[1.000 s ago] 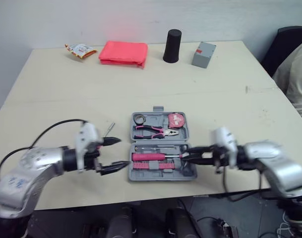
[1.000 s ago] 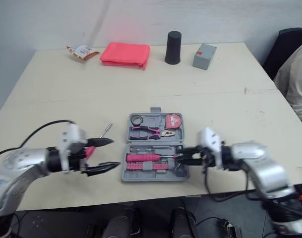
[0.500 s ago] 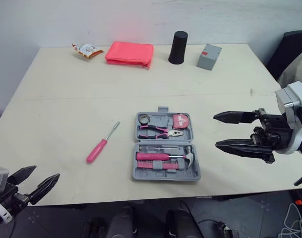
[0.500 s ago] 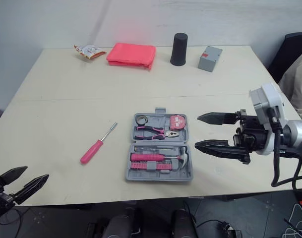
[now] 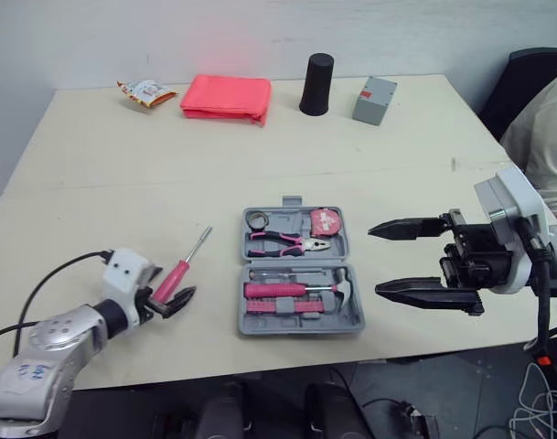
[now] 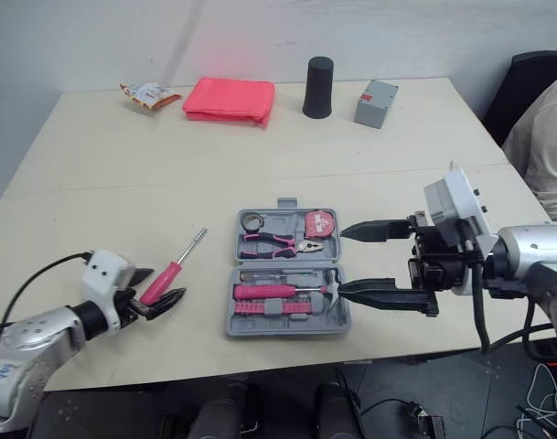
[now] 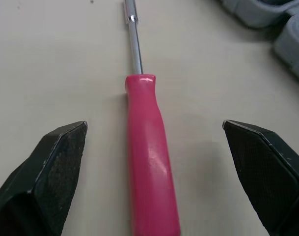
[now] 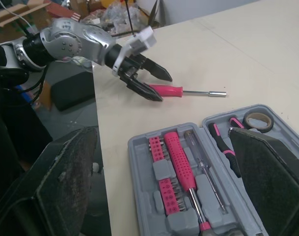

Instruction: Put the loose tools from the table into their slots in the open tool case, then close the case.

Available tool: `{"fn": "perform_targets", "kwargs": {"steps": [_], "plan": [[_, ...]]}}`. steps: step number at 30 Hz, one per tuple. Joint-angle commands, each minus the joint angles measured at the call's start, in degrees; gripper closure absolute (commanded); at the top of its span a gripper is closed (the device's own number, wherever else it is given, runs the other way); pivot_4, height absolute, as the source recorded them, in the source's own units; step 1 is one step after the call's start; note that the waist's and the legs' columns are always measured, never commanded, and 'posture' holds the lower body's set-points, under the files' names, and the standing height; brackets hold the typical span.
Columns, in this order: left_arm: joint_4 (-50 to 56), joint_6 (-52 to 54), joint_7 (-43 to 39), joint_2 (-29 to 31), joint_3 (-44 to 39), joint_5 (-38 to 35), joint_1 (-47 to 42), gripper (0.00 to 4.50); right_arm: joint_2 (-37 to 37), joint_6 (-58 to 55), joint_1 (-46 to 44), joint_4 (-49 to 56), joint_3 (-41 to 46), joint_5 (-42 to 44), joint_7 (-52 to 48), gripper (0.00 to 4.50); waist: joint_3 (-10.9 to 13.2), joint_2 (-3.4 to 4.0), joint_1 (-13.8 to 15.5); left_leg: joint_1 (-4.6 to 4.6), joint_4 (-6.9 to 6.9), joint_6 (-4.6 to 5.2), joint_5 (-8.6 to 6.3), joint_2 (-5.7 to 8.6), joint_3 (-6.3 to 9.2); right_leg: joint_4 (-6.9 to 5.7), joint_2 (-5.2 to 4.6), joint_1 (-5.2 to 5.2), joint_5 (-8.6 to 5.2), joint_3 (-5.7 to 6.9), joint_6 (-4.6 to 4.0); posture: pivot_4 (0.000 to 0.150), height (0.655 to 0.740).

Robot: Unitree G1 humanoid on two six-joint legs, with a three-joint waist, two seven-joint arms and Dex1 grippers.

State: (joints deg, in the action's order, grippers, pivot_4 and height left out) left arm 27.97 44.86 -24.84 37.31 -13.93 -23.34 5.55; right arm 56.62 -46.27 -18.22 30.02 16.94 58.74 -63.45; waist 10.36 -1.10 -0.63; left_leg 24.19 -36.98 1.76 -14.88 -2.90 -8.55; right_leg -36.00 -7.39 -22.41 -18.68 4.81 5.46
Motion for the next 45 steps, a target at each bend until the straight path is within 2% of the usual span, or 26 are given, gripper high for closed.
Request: {"fn": "perform_targets", "kwargs": {"steps": [1,7,9,11,14,17,22,26,31,43,45], "plan": [[0.09,0.88,1.80,-0.33,0.47,1.86,0.49,1.23,-0.61,1.10,1.14,2.14,1.25,0.29,1.77,0.00,0.00,0.00,0.20,0.00,-0.01,0.01,-0.01,0.00,0.00,0.01,-0.01,0.00,0.00,0.00,0.00,0.150,0.7355],[0.39,0.93,0.24,1.44,0.26,2.12,-0.86,3.89,-0.95,1.21,1.12,2.78,0.88,0.69,2.93,0.00,0.00,0.00,0.46,-0.01,-0.02,-0.13,-0.14,0.02,0.00,0.01,-0.05,0.01,0.00,-0.02,0.00,0.150,0.7355],[1.82,0.10,-2.51,3.67,-0.87,0.85,-2.93,3.93,-0.66,1.23,1.06,2.66,0.85,0.73,2.55,0.00,0.00,-0.01,0.49,0.00,-0.02,-0.16,-0.15,0.01,0.00,0.00,-0.05,-0.01,0.00,-0.01,0.00,0.150,0.7355],[4.91,-2.31,-9.65,7.79,-0.06,-2.59,-8.26,3.93,0.05,1.02,1.50,2.61,0.43,0.56,1.28,0.00,0.02,-0.02,0.79,0.01,-0.01,-0.19,-0.14,0.02,0.02,0.00,-0.05,-0.03,-0.01,0.01,-0.01,0.150,0.7355],[6.37,-2.14,-18.77,12.95,7.55,-4.79,-18.09,3.93,1.42,1.84,2.78,2.66,-1.11,-1.80,-1.26,0.00,0.02,-0.02,1.25,0.10,-0.04,-0.24,-0.12,0.06,0.11,0.03,-0.10,-0.03,0.00,0.12,-0.01,0.150,0.7355],[6.88,-0.34,-24.84,15.40,16.15,-5.27,-25.15,3.93,2.61,1.96,4.14,2.87,-1.41,-2.74,-2.48,0.00,-0.02,0.06,1.05,0.04,-0.02,-0.31,-0.08,0.17,-0.11,0.08,-0.17,0.04,0.03,-0.01,0.04,0.150,0.7355],[6.34,5.24,-29.00,15.40,29.47,-2.94,-34.70,3.93,4.53,2.61,8.10,4.32,-0.24,-5.08,-2.55,0.00,0.02,0.01,0.49,0.06,-0.05,-0.06,0.05,0.07,-0.23,0.05,0.11,-0.04,0.05,0.05,0.09,0.150,0.7355],[4.40,7.75,-27.38,11.23,38.08,1.14,-39.81,3.93,5.60,0.93,11.17,6.46,2.41,-3.74,-1.52,0.00,0.03,0.00,0.80,0.05,-0.14,-0.08,0.13,0.02,-0.22,0.03,0.60,-0.04,0.05,0.31,0.13,0.150,0.7355],[4.74,8.45,-26.65,8.20,41.68,3.34,-40.94,3.93,5.23,-0.65,12.81,8.98,4.08,-1.38,1.75,0.00,0.04,-0.03,0.89,0.06,-0.22,-0.02,0.11,-0.01,-0.20,0.04,0.61,0.00,0.09,0.12,0.19,0.150,0.7355],[5.80,10.74,-25.23,7.85,42.95,4.76,-36.59,3.93,7.08,-1.45,14.67,9.40,5.89,-0.61,2.10,0.00,0.04,-0.03,1.00,0.05,-0.25,-0.03,0.12,-0.04,-0.14,0.04,0.61,0.04,0.07,-0.20,0.16,0.150,0.7355],[5.17,11.05,-24.86,7.49,42.20,4.72,-36.77,2.89,7.23,-1.20,14.14,8.96,5.34,-0.89,1.92,0.00,0.05,-0.03,1.04,0.05,-0.26,-0.03,0.12,-0.03,-0.13,0.04,0.61,0.05,0.07,-0.20,0.16,0.150,0.7355]]}}
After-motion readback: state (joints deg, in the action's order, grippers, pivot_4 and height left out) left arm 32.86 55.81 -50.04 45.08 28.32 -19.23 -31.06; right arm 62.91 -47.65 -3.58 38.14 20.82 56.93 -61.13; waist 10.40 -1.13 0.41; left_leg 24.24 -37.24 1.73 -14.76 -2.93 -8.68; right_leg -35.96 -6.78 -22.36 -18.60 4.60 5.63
